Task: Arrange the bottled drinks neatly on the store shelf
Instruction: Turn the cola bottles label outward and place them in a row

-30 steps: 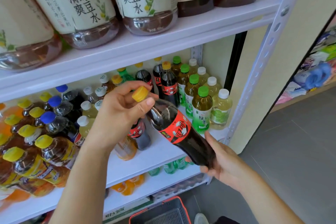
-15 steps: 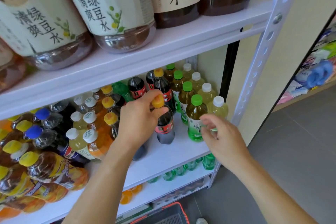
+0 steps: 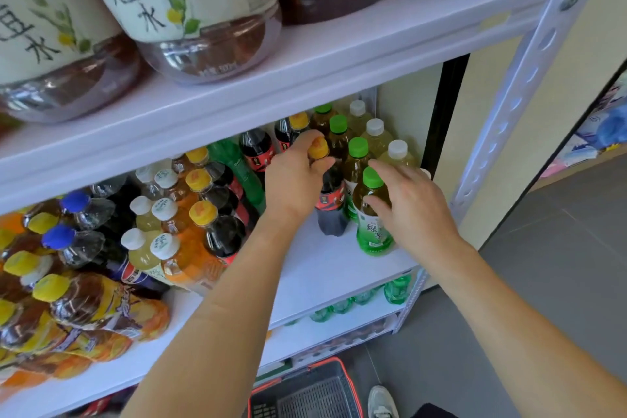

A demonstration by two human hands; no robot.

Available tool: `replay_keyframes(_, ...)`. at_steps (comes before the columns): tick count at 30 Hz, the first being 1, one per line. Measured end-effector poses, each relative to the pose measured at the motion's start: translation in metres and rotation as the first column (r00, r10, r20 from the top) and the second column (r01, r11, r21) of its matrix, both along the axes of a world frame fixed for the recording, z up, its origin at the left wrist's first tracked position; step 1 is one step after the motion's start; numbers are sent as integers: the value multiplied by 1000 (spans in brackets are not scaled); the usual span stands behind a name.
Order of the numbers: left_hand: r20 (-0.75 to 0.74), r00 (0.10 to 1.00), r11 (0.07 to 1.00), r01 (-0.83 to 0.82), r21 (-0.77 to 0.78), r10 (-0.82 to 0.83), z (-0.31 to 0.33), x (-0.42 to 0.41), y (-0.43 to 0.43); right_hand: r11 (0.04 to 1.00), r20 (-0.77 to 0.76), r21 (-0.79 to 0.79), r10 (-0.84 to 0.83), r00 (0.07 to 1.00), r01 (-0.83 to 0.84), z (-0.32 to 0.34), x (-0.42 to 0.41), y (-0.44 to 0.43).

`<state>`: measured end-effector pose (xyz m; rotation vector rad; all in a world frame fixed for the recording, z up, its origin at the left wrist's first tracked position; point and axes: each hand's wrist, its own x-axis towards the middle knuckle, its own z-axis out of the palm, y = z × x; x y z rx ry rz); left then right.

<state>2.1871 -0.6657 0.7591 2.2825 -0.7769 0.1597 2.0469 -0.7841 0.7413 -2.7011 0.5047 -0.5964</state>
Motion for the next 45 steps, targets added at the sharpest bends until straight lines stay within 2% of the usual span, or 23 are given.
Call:
replay_keyframes(7, -290, 955, 991, 20, -135, -59, -2, 12, 12, 998, 71, 36, 40, 997, -43, -5, -1, -2)
replay_keyframes(9, -212, 977, 988, -42, -145, 10, 0, 19, 21, 997, 94, 56, 40, 995, -45, -8, -3, -2)
replay_keyframes(11, 43, 988, 987, -147, -58, 149, 2, 28, 22, 997, 147, 76, 15, 989, -27, -11, -5, 1)
replay_keyframes(12, 150, 971, 981, -191, 37, 184, 5, 33, 19, 997, 187, 79, 1, 982, -16, -13, -7, 4)
replay_keyframes(14, 205, 962, 915, -242, 322, 182, 9, 45, 11, 996, 263, 87, -16, 965, -7, -16, -10, 9)
replay_keyframes(16, 161, 968, 817, -248, 521, 191, 13, 58, 6, 995, 303, 96, -7, 953, -23, -18, -14, 15)
replay_keyframes(18, 143, 971, 768, -239, 595, 191, 17, 68, 4, 995, 327, 94, 3, 945, -36, -19, -19, 21)
replay_keyframes(21, 333, 937, 690, -308, 655, 103, 27, 71, 5, 992, 341, 115, 4, 940, -46, -20, -25, 28)
replay_keyframes(22, 354, 932, 688, -310, 656, 83, 28, 70, 7, 991, 347, 123, 7, 938, -54, -20, -27, 30)
replay_keyframes(25, 226, 973, 683, -201, 702, 54, 27, 62, 19, 985, 374, 135, 46, 926, -104, -22, -33, 37)
replay_keyframes(27, 209, 978, 684, -154, 714, 2, 26, 49, 30, 978, 388, 155, 69, 919, -139, -22, -39, 43)
replay_keyframes(30, 258, 965, 759, -132, 638, -49, 33, 24, 47, 947, 368, 245, 107, 924, -208, -26, -46, 54)
replay_keyframes(32, 309, 948, 833, -111, 542, -75, 42, 4, 59, 900, 308, 363, 128, 943, -241, -32, -50, 60)
replay_keyframes(35, 436, 894, 930, -67, 361, -105, 56, -31, 79, 765, 147, 601, 179, 973, -231, -36, -50, 65)
replay_keyframes(37, 445, 893, 973, -45, 228, -63, 68, -53, 90, 631, 53, 738, 299, 953, -240, -34, -47, 69)
replay_keyframes(38, 398, 917, 985, -54, 163, -15, 72, -61, 95, 528, 46, 810, 380, 924, -257, -32, -46, 72)
replay_keyframes(40, 241, 966, 995, -100, 16, 93, 78, -71, 102, 303, 134, 904, 465, 875, -300, -27, -48, 83)
replay_keyframes(41, 145, 980, 990, -126, -65, 135, 79, -72, 105, 231, 189, 918, 462, 867, -323, -24, -51, 88)
replay_keyframes(43, -69, 986, 963, -161, -218, 150, 81, -71, 113, 158, 254, 926, 414, 874, -344, -14, -60, 101)
replay_keyframes(45, -335, 942, 907, -161, -390, 24, 82, -70, 121, 46, 278, 948, 364, 889, -315, -6, -69, 112)
